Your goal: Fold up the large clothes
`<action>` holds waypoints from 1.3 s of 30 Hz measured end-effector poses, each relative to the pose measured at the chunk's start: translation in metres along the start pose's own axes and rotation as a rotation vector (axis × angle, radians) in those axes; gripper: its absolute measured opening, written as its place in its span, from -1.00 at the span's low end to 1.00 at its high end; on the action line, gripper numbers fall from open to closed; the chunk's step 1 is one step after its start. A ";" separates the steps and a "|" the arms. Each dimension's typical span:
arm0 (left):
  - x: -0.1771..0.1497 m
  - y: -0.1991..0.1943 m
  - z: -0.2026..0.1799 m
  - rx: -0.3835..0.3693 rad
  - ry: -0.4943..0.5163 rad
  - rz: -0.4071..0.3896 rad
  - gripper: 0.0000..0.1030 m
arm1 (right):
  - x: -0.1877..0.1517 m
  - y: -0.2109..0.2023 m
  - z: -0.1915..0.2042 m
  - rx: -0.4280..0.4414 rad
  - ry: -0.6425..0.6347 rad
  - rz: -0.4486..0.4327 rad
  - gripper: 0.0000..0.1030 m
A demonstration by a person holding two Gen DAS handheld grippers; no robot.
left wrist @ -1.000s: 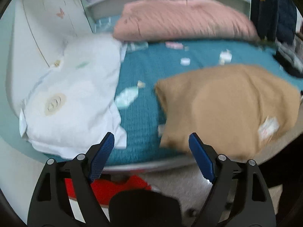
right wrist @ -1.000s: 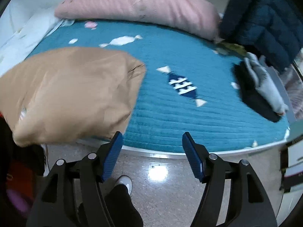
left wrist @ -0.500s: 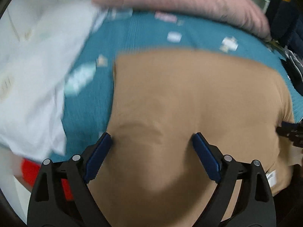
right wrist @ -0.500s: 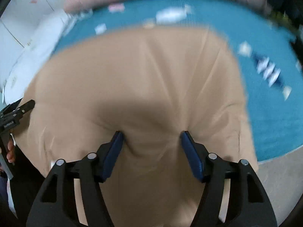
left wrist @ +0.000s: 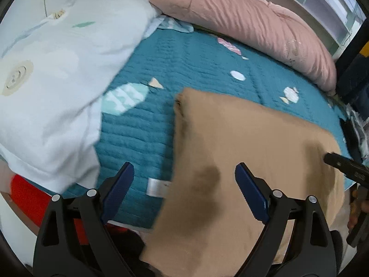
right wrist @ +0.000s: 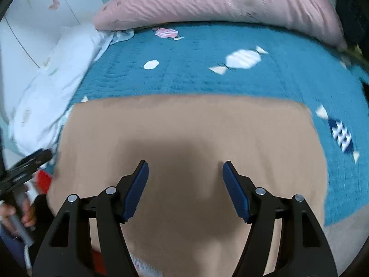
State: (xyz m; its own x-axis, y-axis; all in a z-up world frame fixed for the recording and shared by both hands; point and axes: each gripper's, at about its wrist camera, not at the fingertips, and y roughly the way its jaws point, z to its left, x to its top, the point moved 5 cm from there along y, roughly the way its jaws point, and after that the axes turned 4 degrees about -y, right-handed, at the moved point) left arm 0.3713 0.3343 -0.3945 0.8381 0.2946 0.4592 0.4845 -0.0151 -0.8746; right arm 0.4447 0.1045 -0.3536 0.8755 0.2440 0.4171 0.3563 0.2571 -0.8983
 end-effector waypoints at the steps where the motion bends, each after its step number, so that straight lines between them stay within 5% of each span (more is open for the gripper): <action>1: 0.004 0.002 0.002 0.015 0.016 0.004 0.74 | -0.003 0.013 0.000 -0.039 -0.018 0.026 0.25; 7: -0.007 0.013 0.029 0.025 -0.046 0.068 0.74 | -0.011 0.036 -0.007 -0.031 0.066 0.073 0.29; 10: -0.013 0.019 0.043 -0.004 -0.125 0.091 0.74 | 0.001 0.003 0.005 0.058 0.129 -0.019 0.25; 11: -0.014 0.021 0.050 -0.023 -0.173 0.105 0.74 | 0.002 -0.005 0.011 0.108 0.167 -0.044 0.12; 13: -0.015 0.025 0.060 -0.066 -0.238 0.130 0.74 | 0.000 -0.004 0.020 0.181 0.215 -0.038 -0.75; 15: -0.014 0.025 0.064 -0.090 -0.269 0.130 0.74 | -0.005 -0.001 0.033 0.178 0.211 -0.046 -0.99; 20: -0.014 0.023 0.052 -0.152 -0.230 0.145 0.74 | -0.029 0.018 0.045 0.070 0.196 -0.032 -0.99; 23: -0.023 0.028 0.047 -0.226 -0.260 0.198 0.74 | -0.044 0.057 0.040 0.098 0.241 0.024 -0.99; 27: -0.045 0.038 0.030 -0.319 -0.311 0.291 0.74 | -0.038 0.062 0.041 0.075 0.203 0.020 -1.00; 31: -0.056 0.040 0.029 -0.358 -0.358 0.276 0.74 | -0.035 0.067 0.043 0.062 0.186 0.019 -1.00; 39: -0.060 0.051 0.007 -0.274 -0.210 0.307 0.80 | -0.038 0.067 0.046 0.049 0.183 0.011 -1.00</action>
State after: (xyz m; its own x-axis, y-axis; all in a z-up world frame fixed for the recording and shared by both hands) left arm 0.3441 0.3229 -0.4677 0.8978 0.4241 0.1186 0.2937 -0.3759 -0.8789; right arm 0.4206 0.1556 -0.4227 0.9256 0.0736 0.3713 0.3342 0.3020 -0.8928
